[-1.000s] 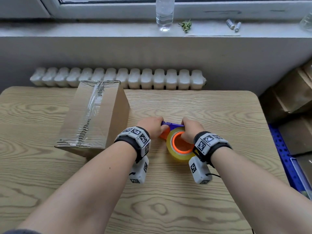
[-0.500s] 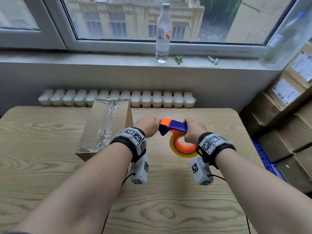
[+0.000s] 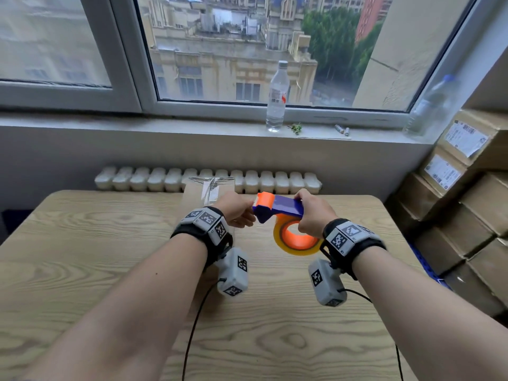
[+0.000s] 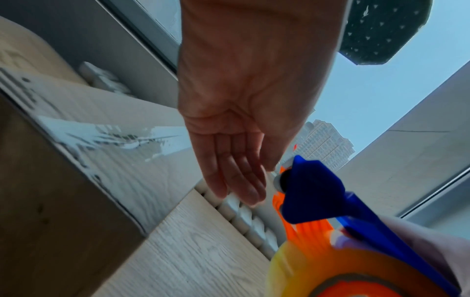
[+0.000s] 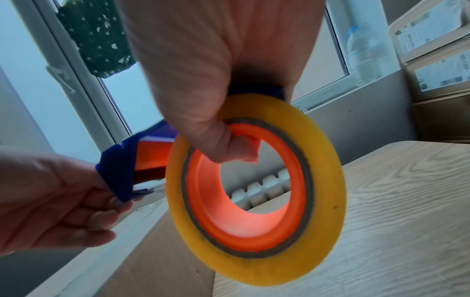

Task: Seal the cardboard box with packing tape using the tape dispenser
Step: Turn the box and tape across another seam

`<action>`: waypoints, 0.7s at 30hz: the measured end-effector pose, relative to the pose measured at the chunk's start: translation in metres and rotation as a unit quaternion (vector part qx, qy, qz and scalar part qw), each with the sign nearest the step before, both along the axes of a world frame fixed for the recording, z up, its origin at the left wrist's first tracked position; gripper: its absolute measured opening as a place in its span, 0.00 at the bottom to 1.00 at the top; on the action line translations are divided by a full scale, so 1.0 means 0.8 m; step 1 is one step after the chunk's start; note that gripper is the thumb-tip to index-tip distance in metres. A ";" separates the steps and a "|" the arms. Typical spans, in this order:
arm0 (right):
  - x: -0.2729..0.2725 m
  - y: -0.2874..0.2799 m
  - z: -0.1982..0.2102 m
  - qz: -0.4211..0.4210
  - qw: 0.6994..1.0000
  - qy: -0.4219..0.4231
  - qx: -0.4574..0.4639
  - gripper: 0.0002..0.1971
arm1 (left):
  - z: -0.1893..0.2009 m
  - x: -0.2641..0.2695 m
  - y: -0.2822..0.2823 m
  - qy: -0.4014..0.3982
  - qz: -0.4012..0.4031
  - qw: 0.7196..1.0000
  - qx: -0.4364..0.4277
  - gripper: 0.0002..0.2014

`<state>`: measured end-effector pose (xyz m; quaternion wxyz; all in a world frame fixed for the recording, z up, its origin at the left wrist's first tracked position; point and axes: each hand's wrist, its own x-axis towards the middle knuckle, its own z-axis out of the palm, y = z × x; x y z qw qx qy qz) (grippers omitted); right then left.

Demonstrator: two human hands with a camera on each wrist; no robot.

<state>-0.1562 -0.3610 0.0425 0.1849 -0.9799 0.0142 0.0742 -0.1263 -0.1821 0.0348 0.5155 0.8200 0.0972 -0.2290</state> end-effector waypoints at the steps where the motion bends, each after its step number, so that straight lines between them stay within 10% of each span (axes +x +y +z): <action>1: -0.004 0.004 0.004 0.002 1.000 -0.004 0.000 0.24 | 0.005 -0.005 0.005 -0.012 -0.004 1.000 0.000 0.13; 21: -0.025 0.061 0.047 0.048 0.998 -0.038 -0.005 0.23 | 0.047 -0.038 0.065 -0.028 0.058 0.998 -0.024 0.09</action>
